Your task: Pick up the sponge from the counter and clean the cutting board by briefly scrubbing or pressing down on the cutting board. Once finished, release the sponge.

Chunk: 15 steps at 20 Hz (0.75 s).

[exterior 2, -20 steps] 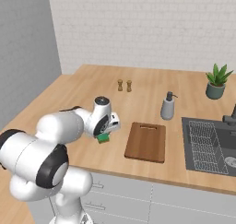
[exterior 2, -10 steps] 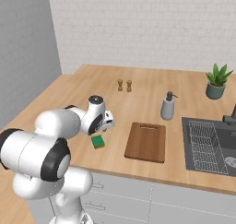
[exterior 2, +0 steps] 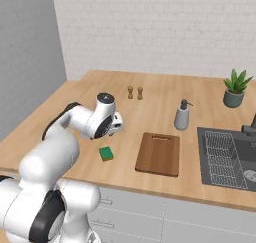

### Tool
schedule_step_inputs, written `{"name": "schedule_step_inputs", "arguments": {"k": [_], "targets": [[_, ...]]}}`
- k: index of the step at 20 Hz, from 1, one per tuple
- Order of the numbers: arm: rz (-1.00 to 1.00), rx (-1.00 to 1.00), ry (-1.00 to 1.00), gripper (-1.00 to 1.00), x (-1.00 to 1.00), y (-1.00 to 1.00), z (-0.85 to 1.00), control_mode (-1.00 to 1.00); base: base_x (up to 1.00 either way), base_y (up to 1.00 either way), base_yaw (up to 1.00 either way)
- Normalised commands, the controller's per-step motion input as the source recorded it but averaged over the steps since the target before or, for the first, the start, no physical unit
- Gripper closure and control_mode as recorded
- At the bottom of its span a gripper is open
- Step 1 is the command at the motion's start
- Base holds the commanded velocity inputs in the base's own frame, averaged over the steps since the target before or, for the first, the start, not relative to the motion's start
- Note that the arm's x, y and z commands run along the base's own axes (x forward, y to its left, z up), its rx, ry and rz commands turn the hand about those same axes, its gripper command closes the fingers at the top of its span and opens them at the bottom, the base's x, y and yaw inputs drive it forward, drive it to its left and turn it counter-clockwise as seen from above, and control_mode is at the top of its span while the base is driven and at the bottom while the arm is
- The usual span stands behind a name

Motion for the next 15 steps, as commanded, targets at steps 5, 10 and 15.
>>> {"name": "schedule_step_inputs", "arguments": {"k": [5, 10, 15], "targets": [[-0.19, 0.01, -0.01, -1.0, -0.73, 0.0, 0.7, -1.0, 0.0, 0.0, 0.0], [-0.26, 0.06, -0.09, -1.0, -0.95, 0.06, 0.21, -1.0, 0.0, 0.0, 0.0], [-0.26, 0.06, -0.19, -1.0, -1.0, 0.25, 0.16, -1.0, 0.0, 0.0, 0.0]]}}
